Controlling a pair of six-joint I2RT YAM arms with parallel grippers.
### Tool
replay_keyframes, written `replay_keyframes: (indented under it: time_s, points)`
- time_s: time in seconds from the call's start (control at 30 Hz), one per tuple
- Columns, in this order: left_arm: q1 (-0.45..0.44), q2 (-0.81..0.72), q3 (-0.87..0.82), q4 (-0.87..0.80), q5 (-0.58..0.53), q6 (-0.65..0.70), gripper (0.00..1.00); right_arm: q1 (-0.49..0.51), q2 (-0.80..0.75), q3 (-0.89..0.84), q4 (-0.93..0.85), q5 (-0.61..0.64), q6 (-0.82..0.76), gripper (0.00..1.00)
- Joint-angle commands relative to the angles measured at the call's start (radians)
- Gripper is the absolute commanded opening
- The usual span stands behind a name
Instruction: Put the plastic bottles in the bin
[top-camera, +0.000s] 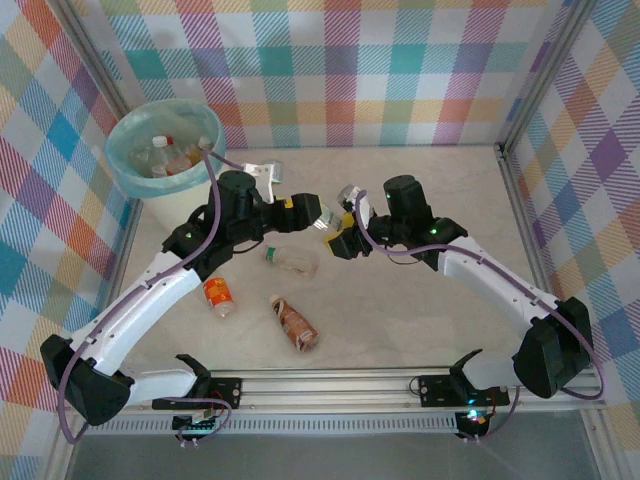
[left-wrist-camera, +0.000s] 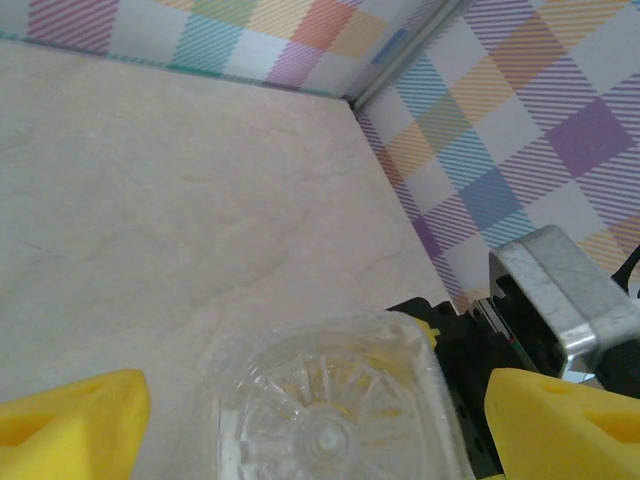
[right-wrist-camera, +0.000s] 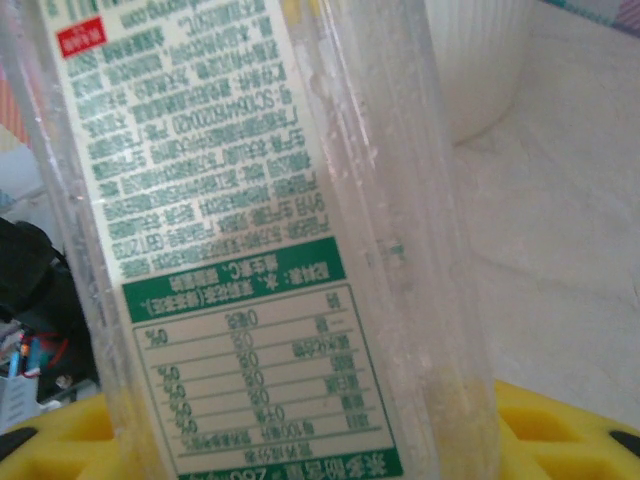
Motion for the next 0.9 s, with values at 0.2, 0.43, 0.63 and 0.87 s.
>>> replay_keyframes:
  time_s: [0.2, 0.43, 0.63, 0.87]
  points:
    - [0.006, 0.038, -0.011, 0.102, 0.139, -0.093, 0.71, 0.002, -0.045, 0.014, 0.086, -0.056, 0.070, 0.51]
    - [0.008, 0.046, 0.017, 0.078, 0.117, -0.110, 0.60, 0.003, -0.057, 0.008, 0.066, -0.005, 0.068, 0.66]
    - [0.064, 0.035, 0.095, 0.006, 0.015, -0.095, 0.55, 0.003, -0.081, 0.014, 0.068, 0.056, 0.067, 0.96]
    - [0.224, 0.089, 0.400, -0.180, -0.151, 0.093, 0.54, 0.003, -0.080, 0.065, 0.095, 0.081, 0.099, 1.00]
